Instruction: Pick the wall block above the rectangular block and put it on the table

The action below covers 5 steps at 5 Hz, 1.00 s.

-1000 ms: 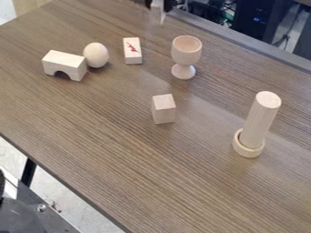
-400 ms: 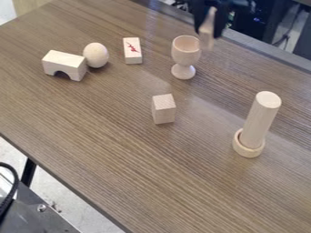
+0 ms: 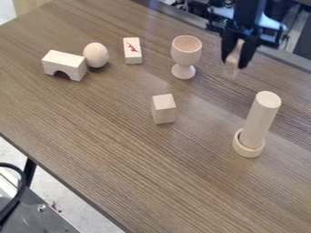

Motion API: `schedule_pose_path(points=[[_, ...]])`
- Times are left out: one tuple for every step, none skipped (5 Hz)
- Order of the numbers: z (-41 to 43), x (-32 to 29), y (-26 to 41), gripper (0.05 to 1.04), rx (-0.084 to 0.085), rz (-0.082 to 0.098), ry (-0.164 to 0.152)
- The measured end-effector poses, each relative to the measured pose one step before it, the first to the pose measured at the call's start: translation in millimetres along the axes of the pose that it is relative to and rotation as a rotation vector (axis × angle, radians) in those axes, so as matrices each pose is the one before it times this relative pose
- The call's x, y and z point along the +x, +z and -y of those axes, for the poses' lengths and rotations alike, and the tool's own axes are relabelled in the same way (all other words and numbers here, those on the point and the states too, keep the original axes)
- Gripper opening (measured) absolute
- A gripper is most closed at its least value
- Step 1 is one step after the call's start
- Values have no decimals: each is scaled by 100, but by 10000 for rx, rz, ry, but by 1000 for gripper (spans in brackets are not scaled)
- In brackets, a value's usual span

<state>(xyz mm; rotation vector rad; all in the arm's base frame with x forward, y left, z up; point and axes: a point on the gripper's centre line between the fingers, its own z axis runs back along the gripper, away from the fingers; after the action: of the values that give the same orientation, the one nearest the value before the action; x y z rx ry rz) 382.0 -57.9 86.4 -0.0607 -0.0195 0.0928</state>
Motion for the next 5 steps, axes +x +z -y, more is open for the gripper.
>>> schedule_pose_path(points=[[959,-13,-1659,275,298,-362,-368],[669,-161,-1537,276,118,-232,-146],[-263,-45,-1364,276,186,-226,83],[-78,60,-395,328,20,-27,12],[-109,-18,-7,636,-88,-19,94]])
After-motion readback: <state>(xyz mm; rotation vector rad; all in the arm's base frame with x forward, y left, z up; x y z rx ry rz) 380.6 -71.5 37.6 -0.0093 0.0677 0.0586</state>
